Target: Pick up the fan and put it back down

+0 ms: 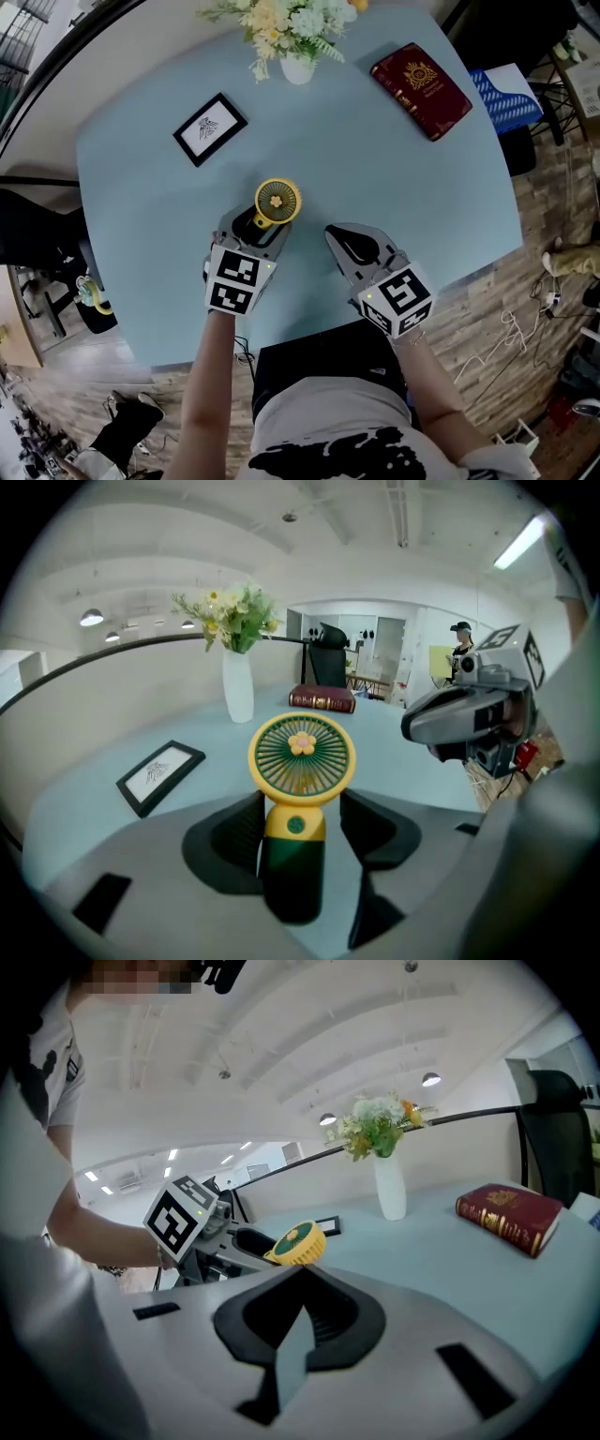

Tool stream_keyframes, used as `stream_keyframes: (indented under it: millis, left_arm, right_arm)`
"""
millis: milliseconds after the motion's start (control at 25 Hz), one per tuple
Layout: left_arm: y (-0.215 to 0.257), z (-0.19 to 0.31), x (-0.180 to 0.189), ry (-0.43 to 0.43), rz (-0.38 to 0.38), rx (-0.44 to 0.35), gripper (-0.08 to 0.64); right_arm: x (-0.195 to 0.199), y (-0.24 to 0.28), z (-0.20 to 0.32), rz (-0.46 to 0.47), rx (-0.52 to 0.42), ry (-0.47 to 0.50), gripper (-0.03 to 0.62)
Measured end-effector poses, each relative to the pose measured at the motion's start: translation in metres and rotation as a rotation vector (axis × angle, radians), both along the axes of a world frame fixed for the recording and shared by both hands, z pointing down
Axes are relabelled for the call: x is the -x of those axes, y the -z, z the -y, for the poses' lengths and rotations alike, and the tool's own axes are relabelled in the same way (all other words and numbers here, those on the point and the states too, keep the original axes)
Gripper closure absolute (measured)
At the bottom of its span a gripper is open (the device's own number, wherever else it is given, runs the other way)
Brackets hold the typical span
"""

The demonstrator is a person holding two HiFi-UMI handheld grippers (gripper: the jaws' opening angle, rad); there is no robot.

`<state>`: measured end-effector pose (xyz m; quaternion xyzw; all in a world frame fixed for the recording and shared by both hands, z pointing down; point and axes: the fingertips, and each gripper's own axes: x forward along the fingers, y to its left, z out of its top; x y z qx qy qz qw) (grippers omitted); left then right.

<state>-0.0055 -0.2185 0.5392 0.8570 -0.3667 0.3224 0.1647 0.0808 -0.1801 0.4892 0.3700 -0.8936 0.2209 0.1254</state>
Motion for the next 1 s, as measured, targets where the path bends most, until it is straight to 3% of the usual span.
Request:
stream_keyframes:
  millis: [360, 1000]
  left_arm:
    - [0.065, 0.017, 0.007, 0.050, -0.015, -0.162, 0.299]
    - [0.163, 0.043, 0.022, 0.152, -0.149, -0.351, 0.314]
  right_arm:
    - [0.006, 0.042, 0.014, 0.008, -0.079, 0.026, 0.588]
    - [0.014, 0.115, 0.046, 0.015, -0.245, 0.055, 0.588]
